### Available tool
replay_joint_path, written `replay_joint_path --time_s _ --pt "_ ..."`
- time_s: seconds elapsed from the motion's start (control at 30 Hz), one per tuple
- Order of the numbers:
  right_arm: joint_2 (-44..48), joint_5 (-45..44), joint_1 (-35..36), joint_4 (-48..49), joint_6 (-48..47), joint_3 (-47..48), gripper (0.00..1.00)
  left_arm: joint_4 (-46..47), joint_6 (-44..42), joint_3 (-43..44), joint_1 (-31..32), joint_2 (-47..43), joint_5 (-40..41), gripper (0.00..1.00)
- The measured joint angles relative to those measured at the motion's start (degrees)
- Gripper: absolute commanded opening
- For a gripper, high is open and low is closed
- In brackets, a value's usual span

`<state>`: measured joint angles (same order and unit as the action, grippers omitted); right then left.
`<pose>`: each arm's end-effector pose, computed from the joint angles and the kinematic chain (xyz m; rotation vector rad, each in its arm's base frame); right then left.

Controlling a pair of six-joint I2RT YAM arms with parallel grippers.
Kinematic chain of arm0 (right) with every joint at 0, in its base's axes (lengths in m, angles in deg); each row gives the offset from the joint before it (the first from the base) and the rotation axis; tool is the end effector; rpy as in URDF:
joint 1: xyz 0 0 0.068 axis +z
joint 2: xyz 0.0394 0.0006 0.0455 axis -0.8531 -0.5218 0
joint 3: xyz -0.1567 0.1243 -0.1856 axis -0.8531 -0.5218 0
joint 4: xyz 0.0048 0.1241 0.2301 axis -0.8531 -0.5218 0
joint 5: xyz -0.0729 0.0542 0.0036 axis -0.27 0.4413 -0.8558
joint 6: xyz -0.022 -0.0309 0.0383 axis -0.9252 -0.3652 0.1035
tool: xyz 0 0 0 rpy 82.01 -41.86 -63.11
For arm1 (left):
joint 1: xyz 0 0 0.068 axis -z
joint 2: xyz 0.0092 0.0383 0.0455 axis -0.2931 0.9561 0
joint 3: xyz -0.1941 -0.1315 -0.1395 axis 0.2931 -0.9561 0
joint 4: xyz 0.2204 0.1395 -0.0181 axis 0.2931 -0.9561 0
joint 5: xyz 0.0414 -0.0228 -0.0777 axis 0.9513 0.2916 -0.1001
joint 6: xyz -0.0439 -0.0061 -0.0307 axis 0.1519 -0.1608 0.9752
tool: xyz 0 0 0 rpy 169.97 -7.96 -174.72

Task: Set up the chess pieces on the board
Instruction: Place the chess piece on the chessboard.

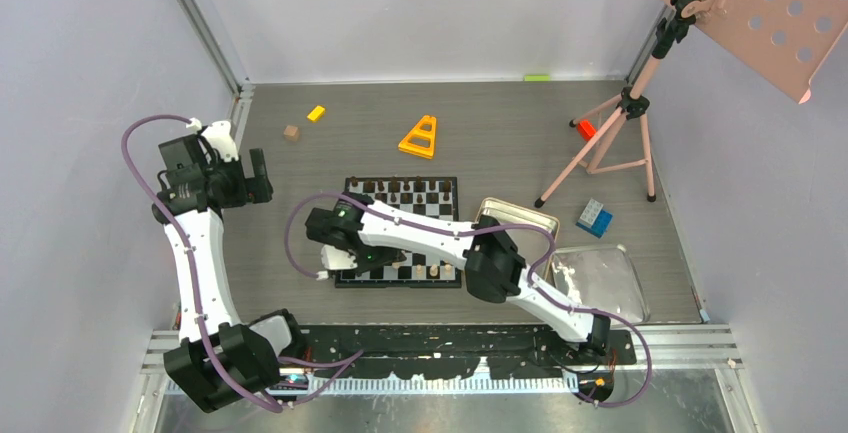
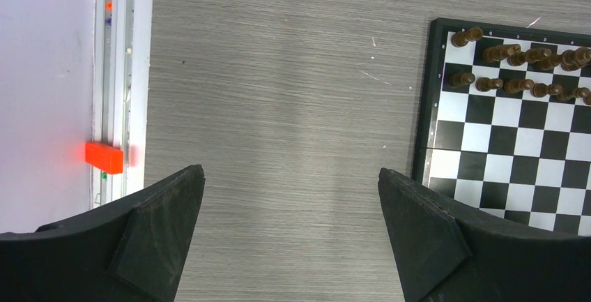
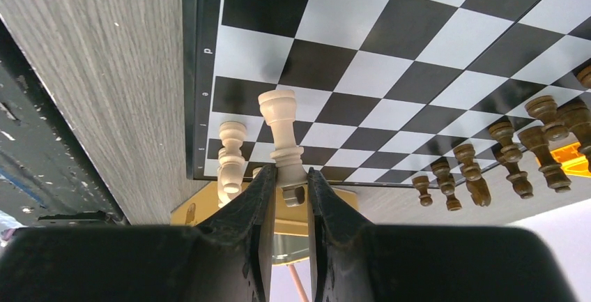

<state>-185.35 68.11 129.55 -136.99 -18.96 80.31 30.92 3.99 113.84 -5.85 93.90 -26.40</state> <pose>0.1582 0.4398 0.2121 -2.5208 1.8493 -0.2961 0.2023 0.0753 0.3389 -0.1771 2.3144 -0.0378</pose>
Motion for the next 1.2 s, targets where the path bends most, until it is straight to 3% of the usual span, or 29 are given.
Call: replay_joint_path --time_s 0.43,1.2 --pt "-1.55 -4.90 3.21 0.00 0.00 1.36 0.02 0.00 -0.09 -0.02 -0.11 -0.11 -0.04 1.00" --pt "-2.62 -6.12 5.01 -0.02 0.00 1.33 0.08 0.02 -0.09 -0.07 -0.11 -0.37 -0.52 1.00"
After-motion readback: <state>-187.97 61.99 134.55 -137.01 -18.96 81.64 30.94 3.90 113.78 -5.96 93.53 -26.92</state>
